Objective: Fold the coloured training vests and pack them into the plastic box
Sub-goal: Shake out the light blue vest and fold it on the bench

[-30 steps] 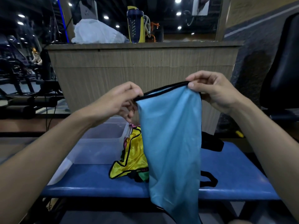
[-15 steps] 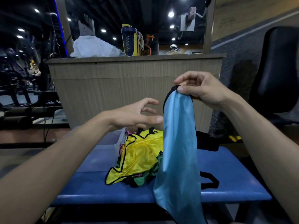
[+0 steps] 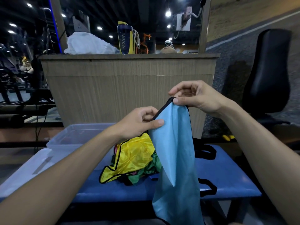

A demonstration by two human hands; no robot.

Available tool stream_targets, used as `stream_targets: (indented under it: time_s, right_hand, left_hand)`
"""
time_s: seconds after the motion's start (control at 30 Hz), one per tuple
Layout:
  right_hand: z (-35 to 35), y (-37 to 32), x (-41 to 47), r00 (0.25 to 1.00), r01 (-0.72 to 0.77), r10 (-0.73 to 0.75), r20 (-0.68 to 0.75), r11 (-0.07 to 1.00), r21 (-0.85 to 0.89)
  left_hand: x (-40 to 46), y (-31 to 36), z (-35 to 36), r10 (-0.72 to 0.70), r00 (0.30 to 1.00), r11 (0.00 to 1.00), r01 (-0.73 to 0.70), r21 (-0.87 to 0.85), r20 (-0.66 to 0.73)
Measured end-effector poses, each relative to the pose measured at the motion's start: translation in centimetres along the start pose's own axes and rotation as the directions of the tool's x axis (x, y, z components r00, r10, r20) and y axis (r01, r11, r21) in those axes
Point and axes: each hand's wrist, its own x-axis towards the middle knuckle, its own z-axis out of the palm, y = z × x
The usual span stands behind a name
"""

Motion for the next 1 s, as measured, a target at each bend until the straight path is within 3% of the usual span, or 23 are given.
stream_targets:
  time_s: [0.1, 0.17, 0.23, 0.3, 0.43, 0.53, 0.7, 1.0]
  right_hand:
    - [0.0, 0.4, 0.3, 1.0, 0.009, -0.009, -0.011, 1.0, 0.018]
    - [0.0, 0.7, 0.6, 1.0, 0.012, -0.012, -0.013, 1.0, 0.023]
    - [0.0, 1.1, 0.8, 1.0, 0.014, -0.014, -0.021, 1.0, 0.017]
    - [0.0, 1.7, 1.1, 0.999, 0.018, -0.018, -0.049, 1.0, -0.008]
    - [0.2, 3.6, 1.6, 0.984, 0.041, -0.043, -0.172, 0.999, -0.016]
    - [0.5, 5.2, 1.9, 0.969, 0.069, -0.079, -0.234, 0.996, -0.048]
    - [0.9, 6.7, 2.8, 0.96, 0.092, -0.107, -0.257, 0.993, -0.071]
    - [0.3, 8.2, 4.5, 0.961, 0.122, -0.138, -0.241, 0.989, -0.079]
  left_hand:
    - [-0.3, -1.2, -0.8, -0.045, 0.991, 0.99, 0.027, 0.138, 0.125]
    - [-0.4, -1.7, -1.2, -0.004, 0.995, 0.943, -0.028, 0.331, 0.097]
    - [-0.3, -2.2, -1.6, 0.106, 0.994, 0.805, -0.089, 0.586, 0.004]
    - [-0.3, -2.6, -1.8, 0.259, 0.966, 0.573, -0.131, 0.809, -0.027]
    - [-1.0, -3.6, -1.8, 0.498, 0.867, 0.256, -0.166, 0.952, 0.017]
    - [-1.2, -4.7, -1.9, 0.611, 0.788, 0.139, -0.203, 0.969, 0.078]
    - [-0.9, -5.8, -2.2, 0.665, 0.745, 0.132, -0.194, 0.972, 0.059]
    - [1.4, -7.9, -3.2, 0.557, 0.829, 0.262, -0.108, 0.959, -0.058]
